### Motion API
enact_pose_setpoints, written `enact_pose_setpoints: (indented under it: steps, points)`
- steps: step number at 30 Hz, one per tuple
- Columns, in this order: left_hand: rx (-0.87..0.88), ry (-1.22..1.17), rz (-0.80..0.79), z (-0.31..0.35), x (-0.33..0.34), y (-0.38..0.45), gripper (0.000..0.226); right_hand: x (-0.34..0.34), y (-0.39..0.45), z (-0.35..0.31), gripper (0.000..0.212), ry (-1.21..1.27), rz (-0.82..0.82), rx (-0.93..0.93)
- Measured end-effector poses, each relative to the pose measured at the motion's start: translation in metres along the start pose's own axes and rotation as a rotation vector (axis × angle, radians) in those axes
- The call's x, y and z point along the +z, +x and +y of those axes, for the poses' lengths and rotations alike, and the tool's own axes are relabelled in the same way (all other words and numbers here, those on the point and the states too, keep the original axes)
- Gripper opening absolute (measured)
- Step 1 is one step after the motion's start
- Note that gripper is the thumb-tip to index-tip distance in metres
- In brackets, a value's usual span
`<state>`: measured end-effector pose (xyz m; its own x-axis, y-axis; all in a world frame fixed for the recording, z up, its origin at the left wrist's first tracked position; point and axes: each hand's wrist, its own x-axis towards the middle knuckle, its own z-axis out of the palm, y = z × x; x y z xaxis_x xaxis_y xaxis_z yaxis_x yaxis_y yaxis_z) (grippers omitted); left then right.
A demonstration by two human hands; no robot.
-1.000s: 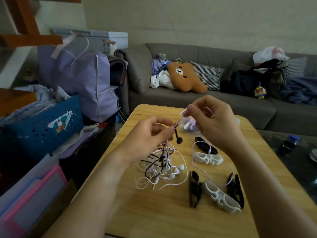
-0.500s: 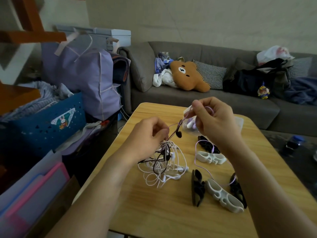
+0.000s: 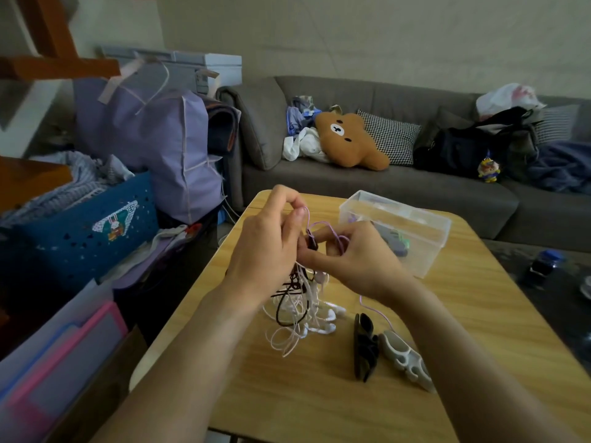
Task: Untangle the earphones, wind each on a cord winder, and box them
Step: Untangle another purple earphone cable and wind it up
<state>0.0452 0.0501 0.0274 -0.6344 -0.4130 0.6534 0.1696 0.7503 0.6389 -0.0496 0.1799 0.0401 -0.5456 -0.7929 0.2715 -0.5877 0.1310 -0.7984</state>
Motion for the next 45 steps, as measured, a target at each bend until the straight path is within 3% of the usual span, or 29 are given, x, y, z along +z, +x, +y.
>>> enact_pose_setpoints:
  steps: [3,7,10,13,19,24,29,31,34,38,43,45]
  points:
    - [0.051,0.010,0.012,-0.001,0.000,-0.001,0.003,0.008,0.000,0.001,0.006,0.007,0.037,-0.012]
    - [0.065,-0.054,0.061,0.001,-0.001,0.000,0.004,0.015,0.004,0.007,0.028,-0.005,0.059,0.078]
    - [-0.053,-0.203,0.081,0.003,-0.002,0.000,0.007,0.013,0.006,0.012,0.019,-0.014,0.059,0.114]
    - [-0.296,-0.377,0.064,0.001,-0.004,0.004,0.007,0.007,0.005,0.013,0.008,-0.009,-0.018,0.127]
    - [-0.504,-0.569,0.068,-0.005,-0.001,0.008,0.004,0.011,0.004,0.013,0.018,0.001,-0.049,0.142]
    - [-0.461,-0.489,0.006,-0.009,-0.005,0.006,0.014,0.011,0.002,0.010,0.027,-0.013,-0.009,0.139]
    - [-0.410,-0.415,-0.085,-0.014,-0.009,0.006,0.056,0.008,0.003,0.009,0.031,0.078,0.137,0.186]
    - [-0.409,-0.322,-0.099,-0.015,-0.011,0.005,0.061,0.007,0.003,0.008,0.029,0.100,0.157,0.205]
    - [-0.454,-0.230,-0.180,-0.016,-0.015,0.003,0.051,0.009,0.005,0.010,0.034,0.136,0.186,0.219]
    - [-0.373,-0.179,-0.183,-0.015,-0.015,0.001,0.010,0.012,0.005,0.011,0.038,0.154,0.169,0.223]
    - [-0.315,-0.151,-0.113,-0.011,-0.013,-0.001,0.001,0.006,0.004,0.010,0.023,0.179,0.092,0.178]
    - [-0.311,-0.140,-0.105,-0.013,-0.010,-0.002,0.004,0.003,0.005,0.013,0.026,0.219,0.046,0.195]
